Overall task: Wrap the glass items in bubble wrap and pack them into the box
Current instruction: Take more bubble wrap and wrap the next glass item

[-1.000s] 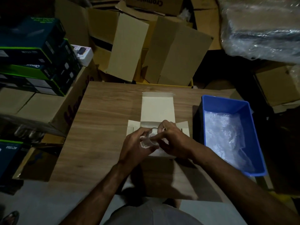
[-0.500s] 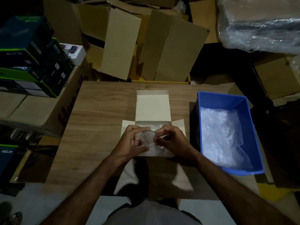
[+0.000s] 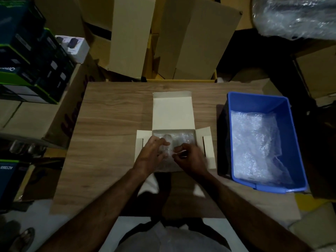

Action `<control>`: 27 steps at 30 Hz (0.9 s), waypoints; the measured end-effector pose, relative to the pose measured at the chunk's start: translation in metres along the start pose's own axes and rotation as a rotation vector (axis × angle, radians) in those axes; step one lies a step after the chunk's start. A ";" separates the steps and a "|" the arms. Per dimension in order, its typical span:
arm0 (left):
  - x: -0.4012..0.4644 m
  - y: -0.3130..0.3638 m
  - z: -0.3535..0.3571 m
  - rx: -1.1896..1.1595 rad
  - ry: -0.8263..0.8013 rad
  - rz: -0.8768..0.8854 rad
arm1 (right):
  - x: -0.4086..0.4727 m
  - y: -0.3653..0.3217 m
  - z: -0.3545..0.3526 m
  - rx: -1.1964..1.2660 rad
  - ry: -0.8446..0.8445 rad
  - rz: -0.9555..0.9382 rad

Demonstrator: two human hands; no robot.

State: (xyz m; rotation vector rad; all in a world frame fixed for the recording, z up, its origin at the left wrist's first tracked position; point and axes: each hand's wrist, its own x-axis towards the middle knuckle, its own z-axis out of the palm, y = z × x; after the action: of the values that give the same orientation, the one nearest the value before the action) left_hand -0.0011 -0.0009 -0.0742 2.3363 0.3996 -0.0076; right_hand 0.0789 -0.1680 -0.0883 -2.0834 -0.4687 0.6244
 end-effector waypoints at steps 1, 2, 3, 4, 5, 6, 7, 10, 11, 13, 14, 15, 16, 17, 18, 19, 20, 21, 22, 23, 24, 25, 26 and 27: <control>0.001 0.001 0.002 0.008 -0.010 -0.003 | 0.000 0.002 0.000 -0.017 -0.006 0.009; 0.002 0.003 0.004 0.028 -0.022 -0.009 | 0.000 0.005 0.001 -0.039 -0.014 0.011; 0.003 0.003 0.007 0.077 -0.026 0.010 | 0.001 0.006 0.000 -0.066 -0.019 0.002; 0.004 0.003 0.009 0.115 -0.024 0.027 | 0.001 0.008 0.000 -0.093 -0.034 -0.014; 0.005 0.003 0.012 0.149 -0.029 0.031 | 0.000 0.008 -0.002 -0.124 -0.056 -0.042; 0.004 0.004 0.014 0.203 -0.038 0.036 | 0.000 0.007 -0.004 -0.168 -0.070 -0.087; 0.004 0.005 0.015 0.281 -0.047 0.060 | 0.000 0.007 -0.007 -0.205 -0.069 -0.133; 0.001 0.007 0.019 0.383 -0.033 0.127 | 0.001 0.002 -0.021 -0.201 0.063 -0.170; 0.001 0.008 0.019 0.376 -0.031 0.141 | 0.003 0.000 -0.027 -0.221 0.131 -0.166; 0.002 0.005 0.016 0.358 -0.047 0.149 | 0.011 -0.002 -0.037 -0.352 0.146 -0.188; 0.003 0.003 0.014 0.348 -0.064 0.151 | 0.016 -0.002 -0.039 -0.423 0.088 -0.195; 0.005 -0.001 0.012 0.342 -0.094 0.156 | 0.020 -0.004 -0.041 -0.474 0.008 -0.185; 0.008 -0.005 0.009 0.344 -0.128 0.160 | 0.024 -0.008 -0.042 -0.518 -0.072 -0.160; 0.010 -0.008 0.007 0.356 -0.148 0.161 | 0.028 -0.009 -0.042 -0.563 -0.134 -0.138; 0.012 -0.009 0.005 0.376 -0.153 0.158 | 0.031 -0.012 -0.042 -0.611 -0.178 -0.127; 0.014 -0.010 0.004 0.402 -0.149 0.158 | 0.034 -0.013 -0.041 -0.655 -0.206 -0.125; 0.016 -0.010 0.004 0.429 -0.146 0.160 | 0.037 -0.015 -0.040 -0.688 -0.224 -0.130; 0.017 -0.009 0.004 0.450 -0.142 0.164 | 0.039 -0.016 -0.039 -0.705 -0.240 -0.131; 0.018 -0.009 0.005 0.462 -0.136 0.168 | 0.042 -0.016 -0.039 -0.712 -0.259 -0.128; 0.018 -0.009 0.005 0.468 -0.131 0.177 | 0.043 -0.017 -0.039 -0.715 -0.279 -0.126; 0.018 -0.009 0.005 0.471 -0.132 0.178 | 0.043 -0.017 -0.040 -0.715 -0.295 -0.127; 0.017 -0.010 0.006 0.480 -0.131 0.180 | 0.043 -0.017 -0.041 -0.712 -0.305 -0.131; 0.016 -0.009 0.007 0.498 -0.130 0.186 | 0.043 -0.017 -0.042 -0.700 -0.312 -0.137; 0.015 -0.009 0.008 0.517 -0.129 0.196 | 0.042 -0.016 -0.043 -0.685 -0.319 -0.146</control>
State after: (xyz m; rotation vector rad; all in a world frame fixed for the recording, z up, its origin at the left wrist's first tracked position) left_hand 0.0118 0.0040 -0.0884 2.8555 0.1068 -0.1858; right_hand 0.1365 -0.1647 -0.0643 -2.5555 -1.1342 0.7885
